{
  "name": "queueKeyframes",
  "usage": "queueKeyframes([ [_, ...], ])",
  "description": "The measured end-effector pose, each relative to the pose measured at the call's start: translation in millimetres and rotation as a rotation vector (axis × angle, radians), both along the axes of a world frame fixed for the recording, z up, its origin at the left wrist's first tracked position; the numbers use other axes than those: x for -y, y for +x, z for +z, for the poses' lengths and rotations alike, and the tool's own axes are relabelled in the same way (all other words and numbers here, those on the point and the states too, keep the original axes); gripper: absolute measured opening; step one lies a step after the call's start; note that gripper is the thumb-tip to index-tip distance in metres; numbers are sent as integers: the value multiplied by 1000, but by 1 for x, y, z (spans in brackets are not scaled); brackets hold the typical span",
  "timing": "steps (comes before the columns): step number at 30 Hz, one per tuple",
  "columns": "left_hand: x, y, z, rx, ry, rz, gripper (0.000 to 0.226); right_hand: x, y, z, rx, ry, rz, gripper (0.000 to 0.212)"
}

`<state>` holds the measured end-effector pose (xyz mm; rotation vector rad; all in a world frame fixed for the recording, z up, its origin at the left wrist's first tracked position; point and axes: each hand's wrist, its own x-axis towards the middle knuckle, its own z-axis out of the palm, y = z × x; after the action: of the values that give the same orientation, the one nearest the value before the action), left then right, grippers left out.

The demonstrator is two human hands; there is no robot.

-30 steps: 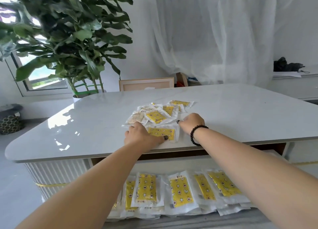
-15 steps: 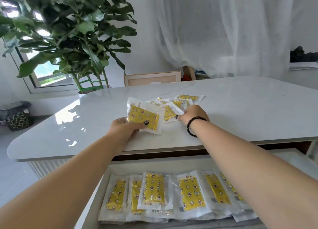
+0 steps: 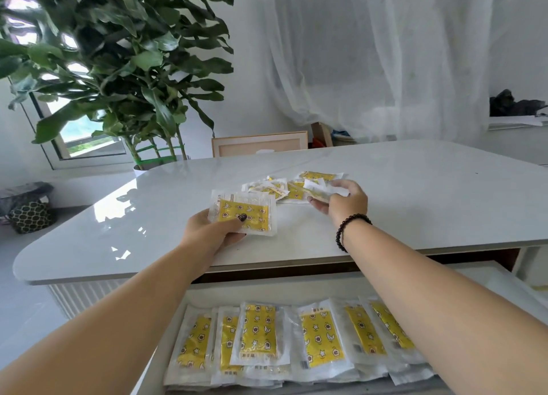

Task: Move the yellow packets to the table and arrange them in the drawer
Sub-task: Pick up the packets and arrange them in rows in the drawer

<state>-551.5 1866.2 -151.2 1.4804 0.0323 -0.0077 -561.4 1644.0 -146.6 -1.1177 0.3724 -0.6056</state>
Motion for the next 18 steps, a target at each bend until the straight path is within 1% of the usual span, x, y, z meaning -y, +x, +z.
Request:
queueKeyframes([
  [1, 1, 0, 0, -9, 23, 2, 18, -1, 2, -1, 10, -10, 47, 35],
  [3, 2, 2, 0, -26, 62, -8, 15, -5, 7, -3, 25, -37, 155, 34],
  [5, 1, 4, 0, -35, 69, -31, 14, -15, 8, -7, 12, -130, 300, 34],
  [7, 0, 4, 2, -38, 27, -48, 11, -24, 6, -9, -23, -334, 391, 34],
  [9, -2, 2, 5, -38, -26, -69, 8, -30, 4, -9, -31, -550, 408, 36],
  [10, -2, 0, 7, -43, -47, -85, 8, -32, 4, -9, -28, -592, 419, 43],
  [12, -3, -3, 11, -72, -115, -115, 15, -32, 4, -9, -20, -591, 411, 65],
  [14, -4, -3, 12, -100, -178, -133, 20, -31, 6, -10, -21, -620, 371, 75],
  [16, -4, -3, 12, -95, -131, -158, 25, -32, 7, -12, -20, -702, 371, 78],
  [18, -2, -3, 9, -54, 23, -178, 19, -35, 9, -14, -22, -788, 387, 80],
])
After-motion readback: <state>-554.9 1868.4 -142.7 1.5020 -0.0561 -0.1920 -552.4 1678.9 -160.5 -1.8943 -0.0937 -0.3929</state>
